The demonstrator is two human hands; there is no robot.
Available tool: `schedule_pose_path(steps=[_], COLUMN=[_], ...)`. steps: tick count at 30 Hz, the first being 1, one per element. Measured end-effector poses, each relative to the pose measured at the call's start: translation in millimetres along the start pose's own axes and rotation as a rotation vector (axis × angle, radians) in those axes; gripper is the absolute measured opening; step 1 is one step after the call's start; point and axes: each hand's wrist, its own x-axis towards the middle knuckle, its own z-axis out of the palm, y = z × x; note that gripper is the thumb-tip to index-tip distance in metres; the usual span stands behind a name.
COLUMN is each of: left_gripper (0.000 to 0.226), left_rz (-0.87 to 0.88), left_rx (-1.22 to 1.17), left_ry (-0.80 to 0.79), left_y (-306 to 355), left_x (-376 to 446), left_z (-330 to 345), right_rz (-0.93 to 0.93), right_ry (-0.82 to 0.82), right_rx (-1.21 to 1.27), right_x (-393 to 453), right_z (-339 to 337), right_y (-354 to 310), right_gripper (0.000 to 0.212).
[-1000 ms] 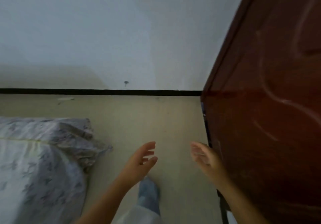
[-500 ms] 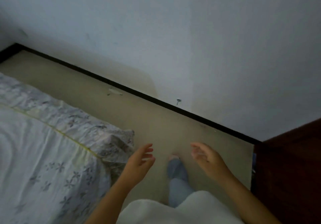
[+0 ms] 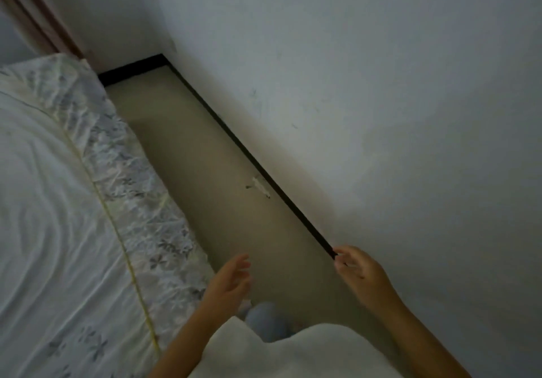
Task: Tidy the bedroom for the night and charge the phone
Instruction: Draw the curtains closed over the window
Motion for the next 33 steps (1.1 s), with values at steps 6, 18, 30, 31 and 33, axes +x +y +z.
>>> schedule_pose_path(steps=[6,18,30,31,33], left_gripper=[0.039,0.040,0.040,0.040,0.038], left_rz=[-0.012,-0.091,-0.163,-0.198,-0.242], left_rx=[-0.047,-0.071,-0.163,-0.186,-0.221], left_ry=[0.137,0.328,0.435,0.453,0.493], left_y=[41.0,83.7,111.5,114.1,122.0], left_x=[98.9,297.4,497.6,512.0,538.6], left_z=[-59.9,-265.0,-442.1,-458.3,-489.6], right_rz=[-0.120,-0.111,-0.222,-0.217,-0.217], right_ry=[-0.203,-0.299,-0.489,-0.493,-0.478], right_rx=[-0.065,-0.083,-0.130,-0.133,-0.135], right_x=[147.8,394.4,648.2,672.3,717.6], right_z=[29.6,112.4,233.9,238.9,247.2], right_y=[-67.4,-222.4,-374.3,-386.5,-413.2], right_gripper=[0.030,0.029,0.030,0.030,0.030])
